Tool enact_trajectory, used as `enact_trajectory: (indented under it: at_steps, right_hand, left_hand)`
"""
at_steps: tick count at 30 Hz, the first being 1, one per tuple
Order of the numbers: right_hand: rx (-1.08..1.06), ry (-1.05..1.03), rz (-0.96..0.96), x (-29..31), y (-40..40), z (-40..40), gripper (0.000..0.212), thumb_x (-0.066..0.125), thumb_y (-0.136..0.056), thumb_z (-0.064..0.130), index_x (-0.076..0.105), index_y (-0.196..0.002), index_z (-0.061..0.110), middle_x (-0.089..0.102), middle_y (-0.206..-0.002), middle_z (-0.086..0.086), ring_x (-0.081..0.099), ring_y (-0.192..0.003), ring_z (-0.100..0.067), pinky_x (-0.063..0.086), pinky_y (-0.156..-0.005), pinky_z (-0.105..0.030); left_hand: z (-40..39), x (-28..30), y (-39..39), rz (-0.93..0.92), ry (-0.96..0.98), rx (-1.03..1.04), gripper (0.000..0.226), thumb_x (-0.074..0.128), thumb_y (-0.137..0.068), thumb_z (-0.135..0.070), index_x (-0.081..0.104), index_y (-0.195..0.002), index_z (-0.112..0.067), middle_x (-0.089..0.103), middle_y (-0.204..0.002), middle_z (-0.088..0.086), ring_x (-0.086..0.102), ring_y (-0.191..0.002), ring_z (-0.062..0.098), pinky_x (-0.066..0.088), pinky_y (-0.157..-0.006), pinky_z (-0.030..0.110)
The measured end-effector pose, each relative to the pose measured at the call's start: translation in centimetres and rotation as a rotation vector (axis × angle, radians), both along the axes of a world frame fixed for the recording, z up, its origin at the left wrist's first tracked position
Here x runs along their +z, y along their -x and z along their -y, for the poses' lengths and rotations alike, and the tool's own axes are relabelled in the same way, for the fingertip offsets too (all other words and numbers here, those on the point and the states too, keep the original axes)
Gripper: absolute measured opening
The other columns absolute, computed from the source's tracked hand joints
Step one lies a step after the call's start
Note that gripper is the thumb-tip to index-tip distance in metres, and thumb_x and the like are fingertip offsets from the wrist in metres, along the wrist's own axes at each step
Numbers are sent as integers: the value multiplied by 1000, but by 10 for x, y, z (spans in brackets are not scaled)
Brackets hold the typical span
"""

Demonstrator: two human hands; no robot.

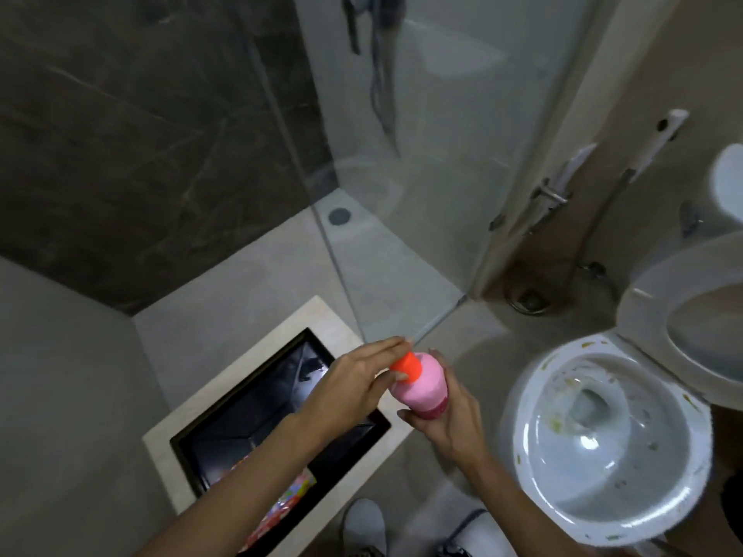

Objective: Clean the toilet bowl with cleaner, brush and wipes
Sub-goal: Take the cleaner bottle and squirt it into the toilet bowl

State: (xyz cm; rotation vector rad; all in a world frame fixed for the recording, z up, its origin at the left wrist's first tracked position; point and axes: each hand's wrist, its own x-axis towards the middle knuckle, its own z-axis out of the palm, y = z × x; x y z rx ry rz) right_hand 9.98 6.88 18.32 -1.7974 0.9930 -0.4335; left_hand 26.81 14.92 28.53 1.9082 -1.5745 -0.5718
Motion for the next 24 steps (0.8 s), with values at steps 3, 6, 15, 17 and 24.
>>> enact_trajectory:
  at_steps: [3, 6, 15, 17, 24]
  right_hand:
    - [73, 14, 4, -3, -42, -29, 97, 89, -56, 36, 42, -140, 30, 59, -131, 6, 59, -116, -10, 51, -95, -35]
    - [171, 5, -4, -3, -79, -54, 98, 88, -57, 36, 37, -141, 36, 56, -134, 14, 56, -119, -7, 48, -99, -30]
    - [251, -45, -42, -29, -180, -86, 101, 87, -59, 31, 35, -145, 30, 60, -129, 7, 58, -116, -16, 44, -88, -18]
    - [229, -58, -26, -33, -198, -84, 99, 89, -60, 29, 36, -144, 29, 61, -127, 8, 59, -114, -15, 44, -86, -18]
    - [224, -79, 8, -53, -252, -76, 99, 89, -59, 29, 36, -143, 30, 62, -122, 9, 60, -110, -13, 44, -87, -18]
  left_hand:
    - [-39, 2, -33, -30, -8, 94, 42, 60, -88, -29, 61, -127, -12, 60, -131, 0, 51, -120, 4, 34, -104, 11]
    - [-74, 0, -65, -48, -13, 169, 42, 63, -87, -23, 60, -127, -11, 59, -129, -4, 46, -120, -7, 31, -102, 7]
    - [-105, -21, -146, -27, -120, 316, 37, 68, -85, -14, 65, -122, -13, 63, -124, 1, 54, -111, 5, 28, -92, -2]
    - [-100, -25, -162, -8, -140, 330, 37, 69, -85, -11, 65, -122, -12, 62, -126, 3, 56, -113, 11, 26, -91, -5]
    - [-85, -34, -202, 50, -138, 367, 40, 71, -83, -9, 65, -122, -13, 62, -127, 5, 53, -106, 5, 21, -85, -10]
